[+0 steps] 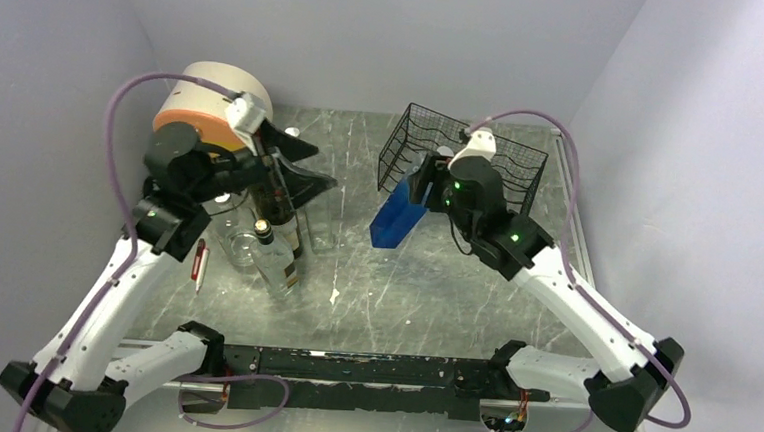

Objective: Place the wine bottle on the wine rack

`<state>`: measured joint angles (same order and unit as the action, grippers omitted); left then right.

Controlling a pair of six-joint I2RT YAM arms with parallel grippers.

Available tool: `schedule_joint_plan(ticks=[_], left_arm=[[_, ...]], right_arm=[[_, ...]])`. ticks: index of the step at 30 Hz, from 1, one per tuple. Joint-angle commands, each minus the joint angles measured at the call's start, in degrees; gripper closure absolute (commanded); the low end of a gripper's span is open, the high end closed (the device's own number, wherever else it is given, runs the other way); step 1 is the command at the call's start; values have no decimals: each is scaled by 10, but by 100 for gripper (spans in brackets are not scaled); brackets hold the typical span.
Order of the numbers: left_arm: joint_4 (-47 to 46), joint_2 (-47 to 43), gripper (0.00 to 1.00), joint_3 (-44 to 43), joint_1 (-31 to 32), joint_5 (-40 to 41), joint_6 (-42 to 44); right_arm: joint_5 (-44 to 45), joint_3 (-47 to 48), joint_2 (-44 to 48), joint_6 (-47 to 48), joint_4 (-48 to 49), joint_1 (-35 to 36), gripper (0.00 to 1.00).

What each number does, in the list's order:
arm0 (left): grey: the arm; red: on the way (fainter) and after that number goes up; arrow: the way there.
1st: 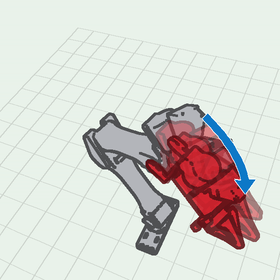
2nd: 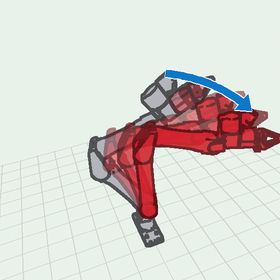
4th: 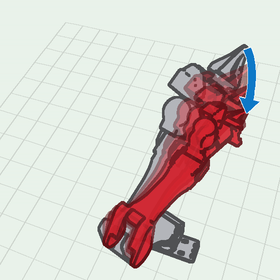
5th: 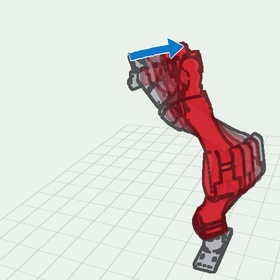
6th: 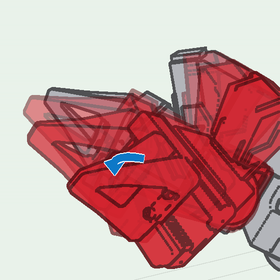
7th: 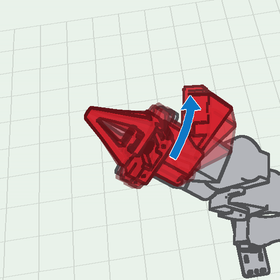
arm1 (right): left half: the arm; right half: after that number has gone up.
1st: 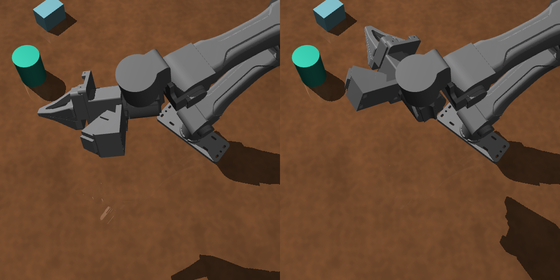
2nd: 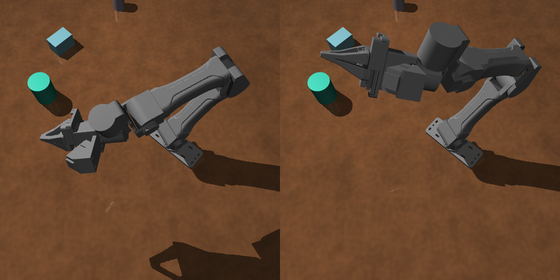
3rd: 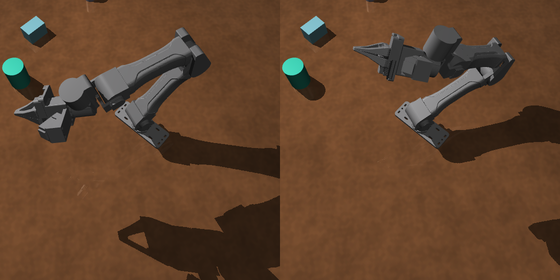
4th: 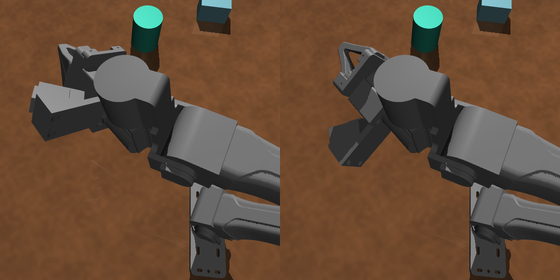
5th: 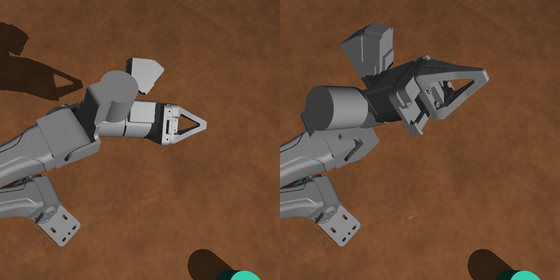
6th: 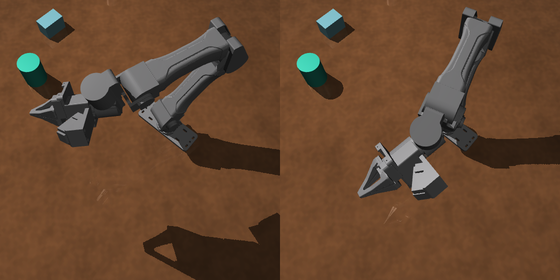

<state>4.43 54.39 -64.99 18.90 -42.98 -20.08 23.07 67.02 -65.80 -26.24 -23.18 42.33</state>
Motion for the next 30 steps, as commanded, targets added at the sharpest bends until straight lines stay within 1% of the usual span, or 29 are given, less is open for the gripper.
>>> schedule_joint_plan(ticks=[1, 4, 8, 12, 18, 22, 26, 30], left_arm=[[-16, 33, 0, 14, 83, 85, 50], [-11, 67, 1, 9, 136, 113, 89], [-23, 109, 2, 13, 208, 148, 136], [-56, 136, 0, 32, 253, 178, 165], [-87, 172, 0, 45, 268, 218, 165], [-108, 185, 0, 61, 271, 201, 178], [-127, 192, 0, 69, 273, 204, 203], [-150, 198, 0, 72, 278, 174, 217]], right_arm=[[4, -7, 69, -75, 66, 0, 59], [5, -15, 101, -80, 74, -1, 59], [-6, 0, 123, -77, 68, -1, 59], [-21, 13, 134, -76, 65, -1, 59], [-61, 18, 147, -69, 87, -1, 59], [-89, 18, 154, -65, 105, -1, 59], [-117, 22, 156, -61, 111, -1, 59], [-133, 22, 161, -60, 116, -1, 59]])
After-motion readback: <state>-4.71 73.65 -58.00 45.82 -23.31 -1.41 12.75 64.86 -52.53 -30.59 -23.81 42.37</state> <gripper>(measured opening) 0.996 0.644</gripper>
